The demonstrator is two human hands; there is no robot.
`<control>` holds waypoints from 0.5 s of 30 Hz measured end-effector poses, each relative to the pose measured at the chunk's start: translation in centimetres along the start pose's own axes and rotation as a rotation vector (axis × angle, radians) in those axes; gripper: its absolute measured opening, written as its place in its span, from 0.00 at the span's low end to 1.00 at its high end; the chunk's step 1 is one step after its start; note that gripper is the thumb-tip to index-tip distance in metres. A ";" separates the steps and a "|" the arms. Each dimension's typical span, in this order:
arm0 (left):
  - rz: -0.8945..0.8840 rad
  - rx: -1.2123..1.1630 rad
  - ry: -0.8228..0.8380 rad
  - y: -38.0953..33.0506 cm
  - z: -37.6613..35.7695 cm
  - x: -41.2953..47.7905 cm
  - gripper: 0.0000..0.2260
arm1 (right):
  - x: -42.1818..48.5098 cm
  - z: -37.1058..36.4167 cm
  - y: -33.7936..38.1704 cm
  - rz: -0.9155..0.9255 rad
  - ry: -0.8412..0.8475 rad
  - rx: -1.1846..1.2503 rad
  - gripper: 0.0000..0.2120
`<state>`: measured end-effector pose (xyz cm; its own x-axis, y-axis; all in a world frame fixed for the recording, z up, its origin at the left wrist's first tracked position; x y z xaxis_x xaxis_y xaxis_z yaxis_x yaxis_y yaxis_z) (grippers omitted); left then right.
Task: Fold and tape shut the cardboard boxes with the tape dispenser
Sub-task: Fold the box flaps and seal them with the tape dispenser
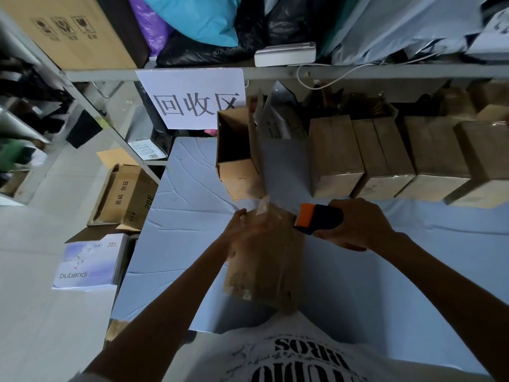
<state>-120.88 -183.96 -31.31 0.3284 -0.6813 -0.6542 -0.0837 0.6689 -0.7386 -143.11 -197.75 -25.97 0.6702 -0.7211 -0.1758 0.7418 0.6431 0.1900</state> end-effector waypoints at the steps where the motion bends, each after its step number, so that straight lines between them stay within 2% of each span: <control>1: 0.018 -0.033 0.018 0.2 0.2 0.1 0.40 | 0.1 0.0 0.3 0.005 -0.002 0.003 0.27; 4: 0.066 -0.069 0.106 0.4 1.1 0.2 0.37 | 0.5 0.2 1.2 0.000 -0.010 0.010 0.26; 6: 0.023 -0.043 0.112 -0.3 1.8 0.2 0.33 | 0.9 0.4 2.0 -0.002 -0.019 -0.013 0.27; 9: -0.139 -0.048 -0.082 -2.3 2.9 -0.2 0.31 | 1.5 0.6 3.3 -0.014 -0.014 -0.034 0.28; 10: -0.214 0.031 -0.182 -3.0 2.9 -0.6 0.31 | 1.7 0.6 3.6 -0.020 -0.008 -0.022 0.28; 12: -0.301 0.344 -0.304 -3.8 1.1 -1.8 0.37 | 1.8 0.7 4.1 -0.027 -0.015 -0.001 0.29; 15: -0.262 0.710 -0.326 -3.0 -2.7 -2.7 0.56 | 1.7 1.1 4.8 -0.044 -0.031 -0.029 0.32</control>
<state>-124.02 -184.88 -27.79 0.5206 -0.7938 -0.3143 0.6124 0.6037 -0.5103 -138.43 -196.20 -24.33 0.6365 -0.7559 -0.1534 0.7710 0.6178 0.1545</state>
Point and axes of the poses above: each hand's wrist, its own x-axis towards the middle knuckle, its own z-axis out of the back of the hand, y = z × x, the point moved 5 cm from there along x, towards the middle knuckle, and after that the axes turned 5 degrees about -x, right-handed, at the moved point
